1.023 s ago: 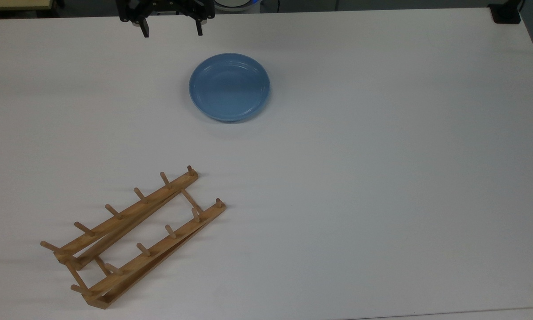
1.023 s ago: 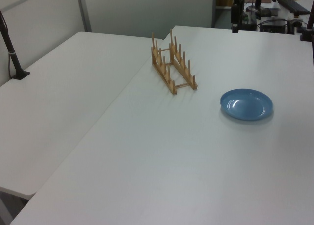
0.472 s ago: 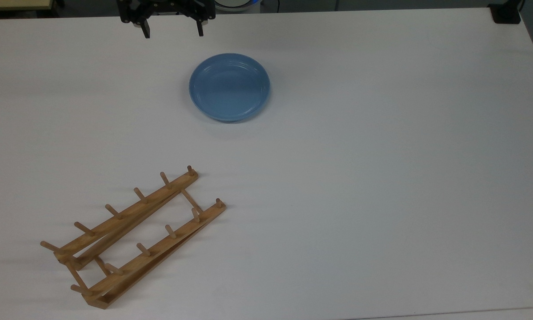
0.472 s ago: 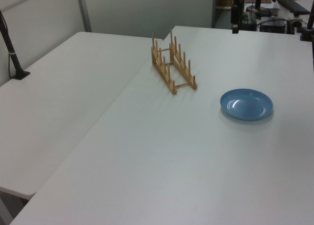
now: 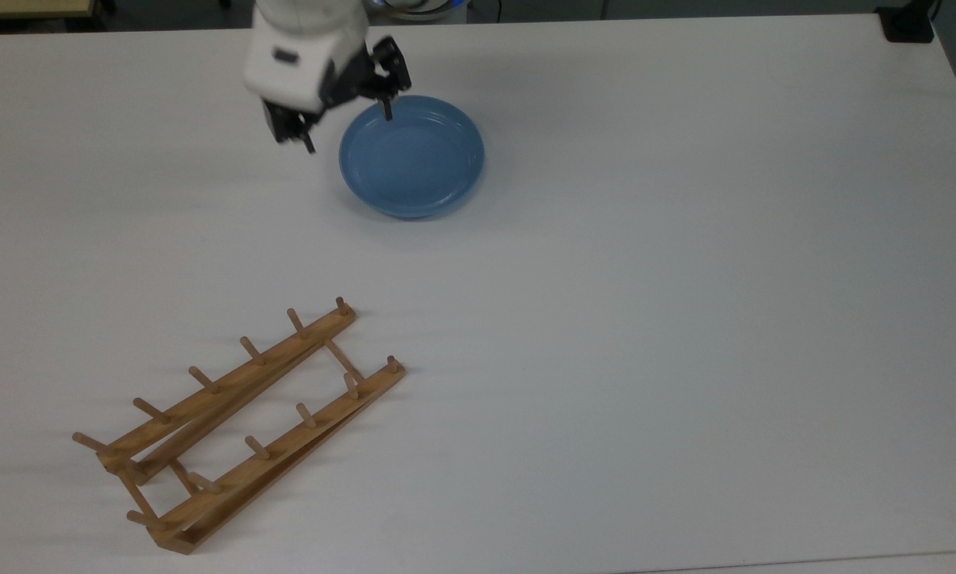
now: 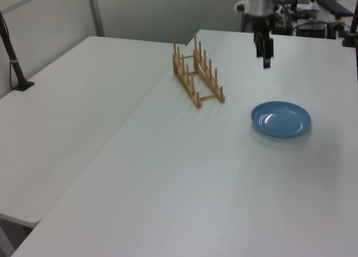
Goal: Place plate in plate rack
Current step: 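Lower the open gripper onto the rim of the blue plate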
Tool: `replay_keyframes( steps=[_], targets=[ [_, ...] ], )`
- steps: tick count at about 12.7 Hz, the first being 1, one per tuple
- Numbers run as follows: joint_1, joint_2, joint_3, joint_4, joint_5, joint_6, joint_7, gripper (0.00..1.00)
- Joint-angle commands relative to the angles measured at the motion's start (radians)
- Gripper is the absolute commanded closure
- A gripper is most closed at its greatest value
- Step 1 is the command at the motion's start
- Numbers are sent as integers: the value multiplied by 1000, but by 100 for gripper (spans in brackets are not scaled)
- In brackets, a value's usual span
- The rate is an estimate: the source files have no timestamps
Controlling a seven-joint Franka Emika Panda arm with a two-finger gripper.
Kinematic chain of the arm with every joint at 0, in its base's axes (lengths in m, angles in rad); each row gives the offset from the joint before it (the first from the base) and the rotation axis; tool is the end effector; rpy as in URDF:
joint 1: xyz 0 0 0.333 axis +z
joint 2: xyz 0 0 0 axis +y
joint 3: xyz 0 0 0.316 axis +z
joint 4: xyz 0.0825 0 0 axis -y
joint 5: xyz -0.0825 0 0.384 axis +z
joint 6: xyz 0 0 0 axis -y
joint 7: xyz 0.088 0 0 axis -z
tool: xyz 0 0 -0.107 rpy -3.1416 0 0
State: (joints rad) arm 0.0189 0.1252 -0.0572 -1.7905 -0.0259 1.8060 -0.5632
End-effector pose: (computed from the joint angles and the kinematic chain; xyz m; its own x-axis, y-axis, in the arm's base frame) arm 0.5859 -0.0234 0.4682 0.8556 0.5060 -0.1093 0.5058 -0.8621 -0.0318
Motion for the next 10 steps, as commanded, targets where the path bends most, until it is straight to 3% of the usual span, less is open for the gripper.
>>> replay_keyframes(
  steps=[1, 4, 8, 10],
  targets=[
    [73, 132, 4, -24, -92, 58, -49, 19],
    [105, 230, 2, -21, -152, 134, -40, 36],
    [108, 246, 4, -15, -170, 128, -44, 87],
    [116, 244, 4, -14, -170, 119, -40, 100]
  ],
)
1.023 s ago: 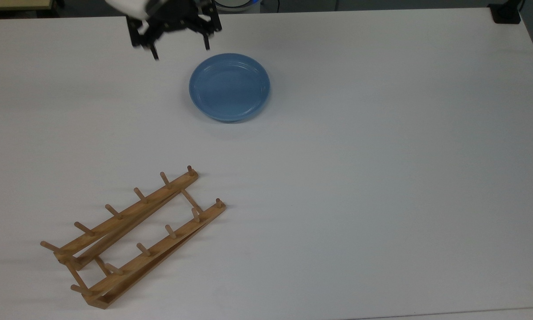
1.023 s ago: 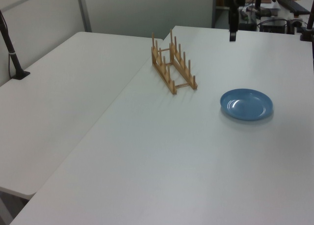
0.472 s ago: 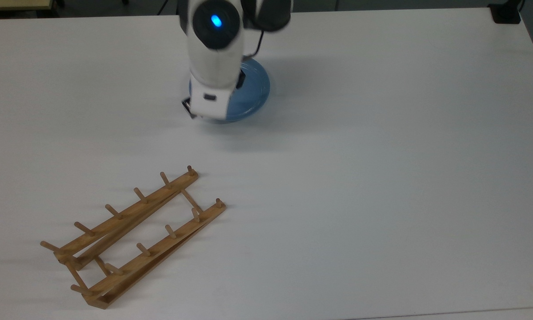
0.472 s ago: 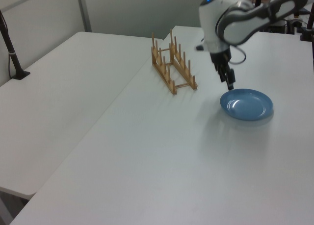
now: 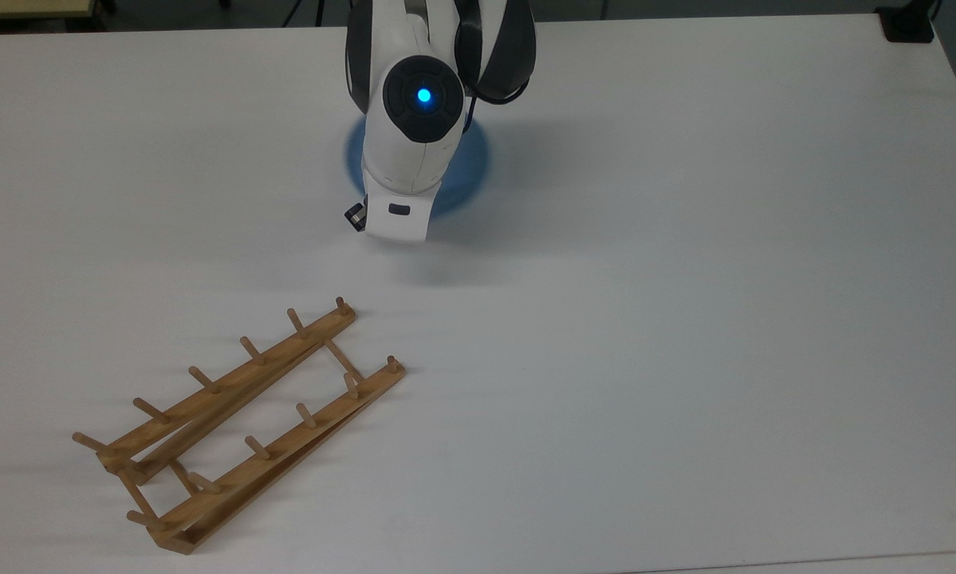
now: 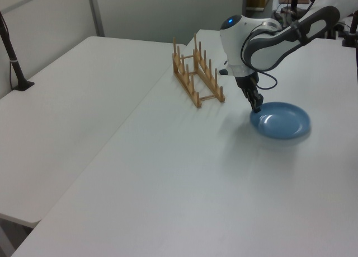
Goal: Place plate in plate rack
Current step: 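Lower the open gripper onto the rim of the blue plate, then close the gripper on the plate rim and tilt the plate up, then carry the tilted plate over the wooden rack between the pegs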
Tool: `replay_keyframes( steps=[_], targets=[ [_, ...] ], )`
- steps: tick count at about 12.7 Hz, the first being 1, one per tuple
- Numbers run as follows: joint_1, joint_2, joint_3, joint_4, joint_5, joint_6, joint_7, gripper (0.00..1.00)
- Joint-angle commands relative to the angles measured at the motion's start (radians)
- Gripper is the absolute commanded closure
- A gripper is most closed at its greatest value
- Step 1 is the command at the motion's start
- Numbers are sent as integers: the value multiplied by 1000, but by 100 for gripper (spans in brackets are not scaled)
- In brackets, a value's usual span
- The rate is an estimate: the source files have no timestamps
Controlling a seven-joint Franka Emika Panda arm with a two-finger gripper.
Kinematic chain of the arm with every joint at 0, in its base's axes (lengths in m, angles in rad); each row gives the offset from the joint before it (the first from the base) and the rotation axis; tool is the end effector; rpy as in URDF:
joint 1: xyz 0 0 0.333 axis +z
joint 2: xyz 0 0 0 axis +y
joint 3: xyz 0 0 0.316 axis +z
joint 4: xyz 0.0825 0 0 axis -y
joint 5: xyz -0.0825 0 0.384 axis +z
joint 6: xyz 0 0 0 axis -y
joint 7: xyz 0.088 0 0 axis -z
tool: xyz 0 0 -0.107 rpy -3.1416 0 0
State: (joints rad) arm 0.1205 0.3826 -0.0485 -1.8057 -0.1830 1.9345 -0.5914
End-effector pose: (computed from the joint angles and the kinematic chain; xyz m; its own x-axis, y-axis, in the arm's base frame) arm 0.6136 0.0336 0.3160 0.6950 0.6508 -0.3057 0.6823 -0.7310 -0.0051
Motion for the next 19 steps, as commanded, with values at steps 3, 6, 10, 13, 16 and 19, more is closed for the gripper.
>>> replay_keyframes(
  steps=[3, 6, 10, 13, 16, 19],
  targets=[
    [10, -28, -7, 58, 0, -51, 11, 100],
    [-24, -66, -14, 173, 54, -103, 111, 100],
    [-51, -99, -21, 279, 68, -92, 258, 100],
    [-97, -119, -24, 385, 53, -22, 405, 100],
    [-96, -130, -51, 384, -95, 177, 672, 100],
    [-97, -114, -53, 359, -281, 288, 861, 100]
  ],
)
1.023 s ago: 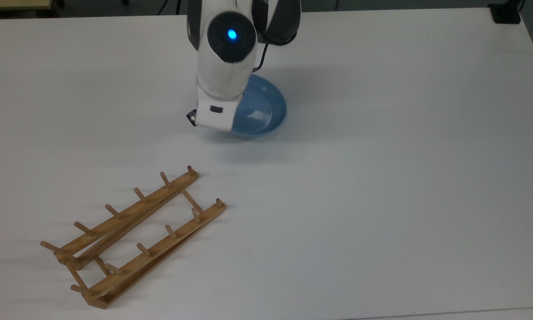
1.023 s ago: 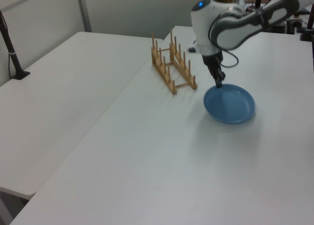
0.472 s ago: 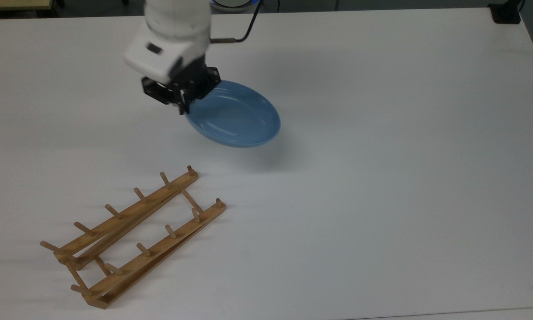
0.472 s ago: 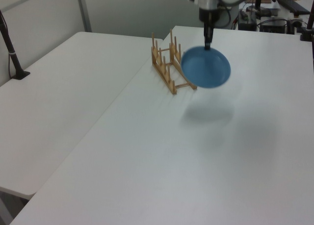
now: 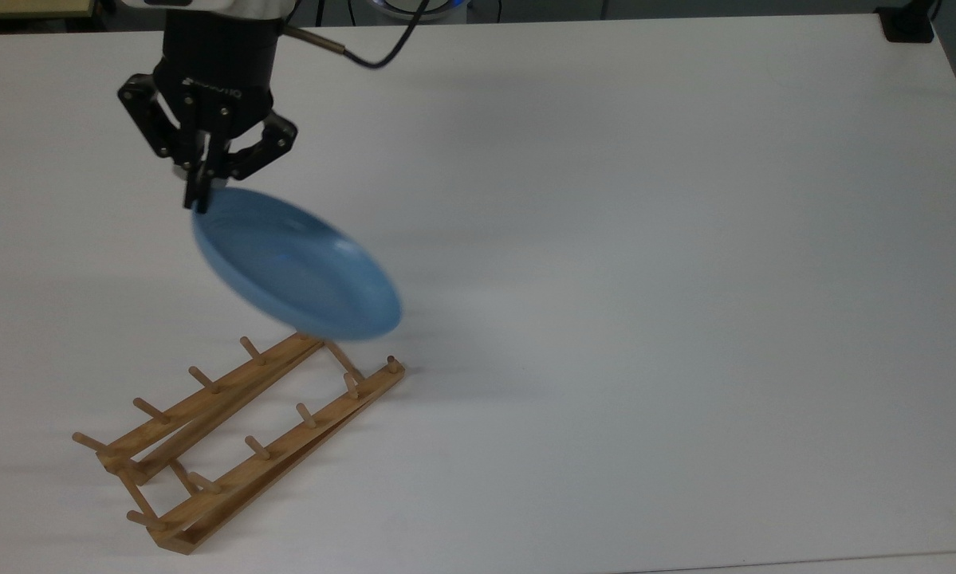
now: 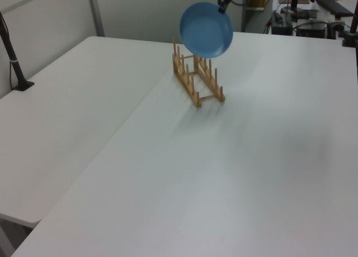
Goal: Place plate in plate rack
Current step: 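Carry the tilted plate over the wooden rack between the pegs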
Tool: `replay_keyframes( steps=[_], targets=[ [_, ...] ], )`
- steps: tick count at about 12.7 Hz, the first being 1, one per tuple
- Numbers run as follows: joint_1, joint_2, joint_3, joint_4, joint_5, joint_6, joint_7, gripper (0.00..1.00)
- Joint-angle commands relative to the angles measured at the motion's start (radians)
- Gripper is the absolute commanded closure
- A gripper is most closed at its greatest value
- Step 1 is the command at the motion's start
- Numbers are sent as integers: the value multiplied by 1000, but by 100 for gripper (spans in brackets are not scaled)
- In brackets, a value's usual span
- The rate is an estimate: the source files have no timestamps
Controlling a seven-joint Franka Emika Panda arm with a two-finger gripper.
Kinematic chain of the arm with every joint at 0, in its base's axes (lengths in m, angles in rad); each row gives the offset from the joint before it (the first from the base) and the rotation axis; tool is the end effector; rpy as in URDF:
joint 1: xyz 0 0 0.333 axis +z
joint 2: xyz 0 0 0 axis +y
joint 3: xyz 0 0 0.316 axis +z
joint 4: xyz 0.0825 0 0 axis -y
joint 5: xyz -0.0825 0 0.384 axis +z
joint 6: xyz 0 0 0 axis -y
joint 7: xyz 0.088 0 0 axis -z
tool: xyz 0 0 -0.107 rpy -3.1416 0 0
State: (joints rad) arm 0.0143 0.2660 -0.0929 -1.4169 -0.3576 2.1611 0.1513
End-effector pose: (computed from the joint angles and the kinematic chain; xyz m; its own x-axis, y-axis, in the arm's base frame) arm 0.6784 -0.0586 0.6042 0.8814 -0.0034 0.4723 -0.1659 -0.9385 0.3029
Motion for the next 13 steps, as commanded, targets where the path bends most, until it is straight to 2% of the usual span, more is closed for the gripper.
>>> replay_keyframes(
  steps=[1, 2, 4, 5, 7, 13],
  targets=[
    [10, 9, -8, -45, -151, 81, 143, 100],
    [10, 18, -8, -50, -187, 97, 168, 100],
    [10, 30, -7, -66, -314, 109, 267, 100],
    [10, 42, -7, -73, -352, 112, 280, 100],
    [10, 65, -7, -83, -368, 152, 281, 100],
    [16, 99, -7, -115, -510, 174, 326, 100]
  ],
)
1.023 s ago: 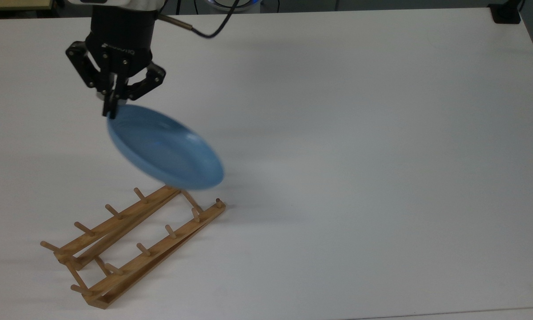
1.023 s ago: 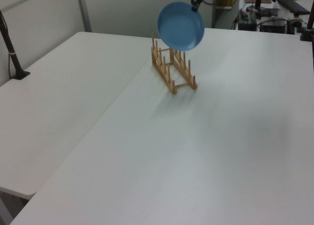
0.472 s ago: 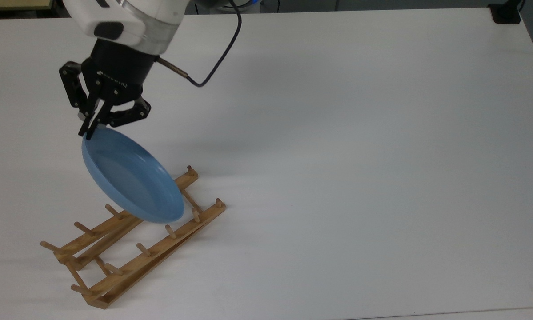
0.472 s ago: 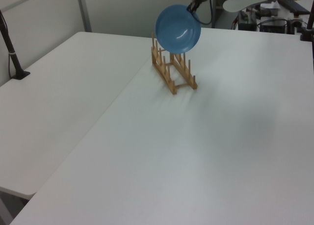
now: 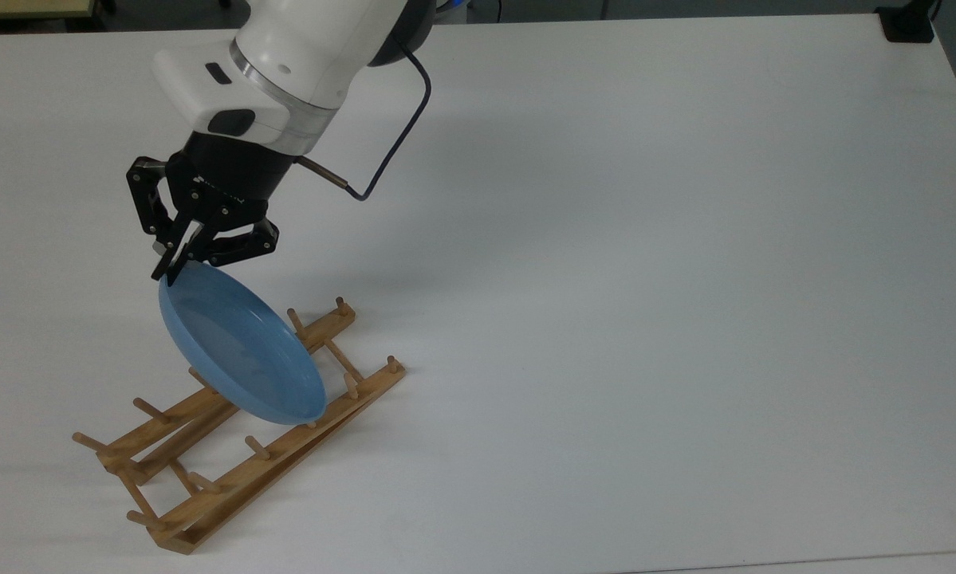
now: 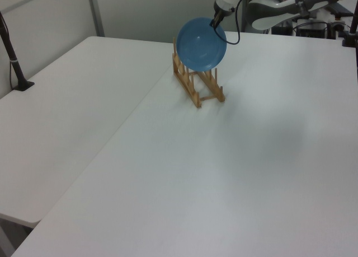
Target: Place plate in plate rack
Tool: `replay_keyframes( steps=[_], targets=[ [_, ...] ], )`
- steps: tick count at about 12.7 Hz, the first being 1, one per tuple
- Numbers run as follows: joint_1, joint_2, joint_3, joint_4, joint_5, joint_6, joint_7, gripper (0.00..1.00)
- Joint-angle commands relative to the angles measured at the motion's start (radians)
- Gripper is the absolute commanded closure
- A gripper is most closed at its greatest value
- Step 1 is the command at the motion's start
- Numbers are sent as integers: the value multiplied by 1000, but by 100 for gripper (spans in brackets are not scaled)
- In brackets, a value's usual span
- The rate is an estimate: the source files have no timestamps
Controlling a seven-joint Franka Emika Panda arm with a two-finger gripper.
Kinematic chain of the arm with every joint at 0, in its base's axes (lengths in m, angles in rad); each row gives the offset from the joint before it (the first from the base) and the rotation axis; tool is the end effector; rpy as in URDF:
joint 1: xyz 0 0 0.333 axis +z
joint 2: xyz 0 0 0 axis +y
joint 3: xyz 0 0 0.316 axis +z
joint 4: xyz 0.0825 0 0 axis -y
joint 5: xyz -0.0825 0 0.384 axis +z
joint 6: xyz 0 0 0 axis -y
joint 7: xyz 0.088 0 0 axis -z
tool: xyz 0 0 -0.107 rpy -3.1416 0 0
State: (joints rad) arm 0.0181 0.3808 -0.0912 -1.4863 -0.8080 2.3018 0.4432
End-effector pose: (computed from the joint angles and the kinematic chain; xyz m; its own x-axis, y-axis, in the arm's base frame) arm 0.7097 -0.0565 0.5101 0.8633 0.0993 0.4949 -0.2269 -0.7995 0.5562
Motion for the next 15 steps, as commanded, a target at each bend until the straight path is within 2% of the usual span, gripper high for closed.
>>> replay_keyframes(
  steps=[1, 3, 5, 6, 7, 8, 9, 12, 13, 15],
  targets=[
    [13, -16, -7, -60, -80, 33, 34, 99],
    [20, 0, -5, -61, -82, 33, 34, 97],
    [31, 12, -1, -58, -82, 33, 35, 82],
    [31, 12, -1, -55, -80, 33, 37, 66],
    [32, 12, 1, -51, -80, 33, 46, 40],
    [32, 10, 1, -49, -80, 33, 60, 36],
    [36, 9, 2, -48, -80, 33, 84, 20],
    [40, -2, 7, -22, -63, 30, 147, 17],
    [51, -8, 16, -20, -54, 30, 167, 9],
    [74, -37, 19, -29, 16, 16, 175, 8]
  ],
)
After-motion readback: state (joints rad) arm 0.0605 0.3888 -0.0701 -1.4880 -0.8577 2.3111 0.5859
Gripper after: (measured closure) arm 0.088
